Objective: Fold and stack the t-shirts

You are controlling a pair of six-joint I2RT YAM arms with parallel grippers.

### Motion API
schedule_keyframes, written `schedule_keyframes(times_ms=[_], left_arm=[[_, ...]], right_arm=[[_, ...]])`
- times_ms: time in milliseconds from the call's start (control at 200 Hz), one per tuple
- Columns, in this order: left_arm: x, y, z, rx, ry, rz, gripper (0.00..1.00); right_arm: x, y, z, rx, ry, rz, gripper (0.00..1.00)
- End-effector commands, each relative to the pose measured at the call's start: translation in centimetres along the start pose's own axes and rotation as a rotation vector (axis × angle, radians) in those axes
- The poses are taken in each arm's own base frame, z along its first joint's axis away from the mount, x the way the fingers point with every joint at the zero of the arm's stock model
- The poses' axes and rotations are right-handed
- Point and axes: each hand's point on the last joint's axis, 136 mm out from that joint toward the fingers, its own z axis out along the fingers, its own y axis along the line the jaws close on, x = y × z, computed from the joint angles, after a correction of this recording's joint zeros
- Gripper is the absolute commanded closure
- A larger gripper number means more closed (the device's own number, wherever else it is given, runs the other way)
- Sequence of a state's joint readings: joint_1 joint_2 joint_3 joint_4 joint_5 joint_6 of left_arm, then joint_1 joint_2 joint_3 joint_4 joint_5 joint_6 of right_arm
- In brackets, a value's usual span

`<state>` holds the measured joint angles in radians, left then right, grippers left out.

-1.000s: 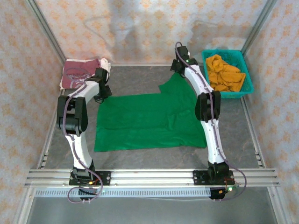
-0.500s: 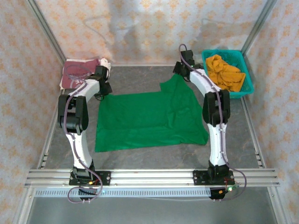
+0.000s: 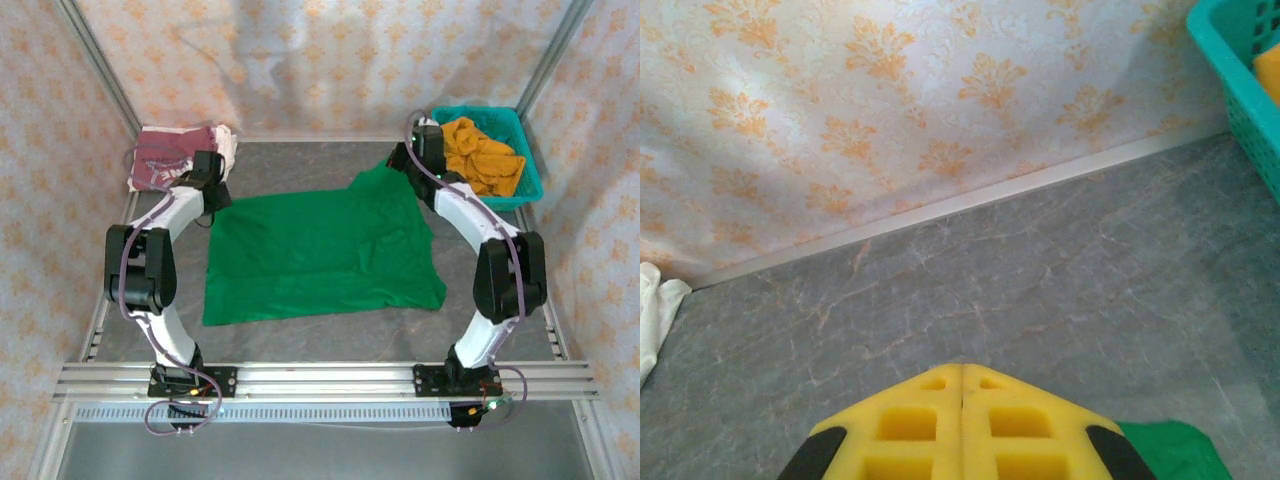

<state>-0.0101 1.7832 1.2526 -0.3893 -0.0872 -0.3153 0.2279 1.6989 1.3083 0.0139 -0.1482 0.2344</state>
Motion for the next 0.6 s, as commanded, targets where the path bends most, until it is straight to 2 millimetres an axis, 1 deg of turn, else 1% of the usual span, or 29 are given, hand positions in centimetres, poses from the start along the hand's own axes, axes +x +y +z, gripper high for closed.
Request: schedule_keyframes(times_ms=[0, 170, 250, 360, 410, 475, 591], left_arm=[[-0.9, 2.1, -0.9, -0.071, -0.079, 0.000, 1.00], [0.0, 3.1, -2.1, -0.072, -0.121, -0.017, 1.00], [0.8, 3.5, -2.1, -0.082, -0.110, -0.015, 1.00], [2.0, 3.8, -1.8, -0.086, -0.091, -0.017, 1.00], [2.2, 3.9, -1.9, -0.090, -0.088, -0.012, 1.00], [2.1, 3.9, -2.1, -0.087, -0.089, -0.015, 1.00], [1.7, 3.1, -3.1, -0.056, -0.077, -0.013, 1.00]], right_arm=[[-1.4, 0.4, -2.7, -0.050, -0.089, 0.011, 1.00], [-0.2, -0.3, -5.3, -0.055, -0.108, 0.017, 1.00], [0.2, -0.7, -6.4, -0.053, -0.111, 0.017, 1.00], [1.0, -1.2, -7.2, -0.048, -0.113, 0.021, 1.00], [1.2, -1.5, -7.4, -0.036, -0.111, 0.024, 1.00], [1.0, -1.5, -7.9, -0.037, -0.123, 0.025, 1.00], [0.3, -1.0, -8.6, -0.053, -0.142, 0.025, 1.00]])
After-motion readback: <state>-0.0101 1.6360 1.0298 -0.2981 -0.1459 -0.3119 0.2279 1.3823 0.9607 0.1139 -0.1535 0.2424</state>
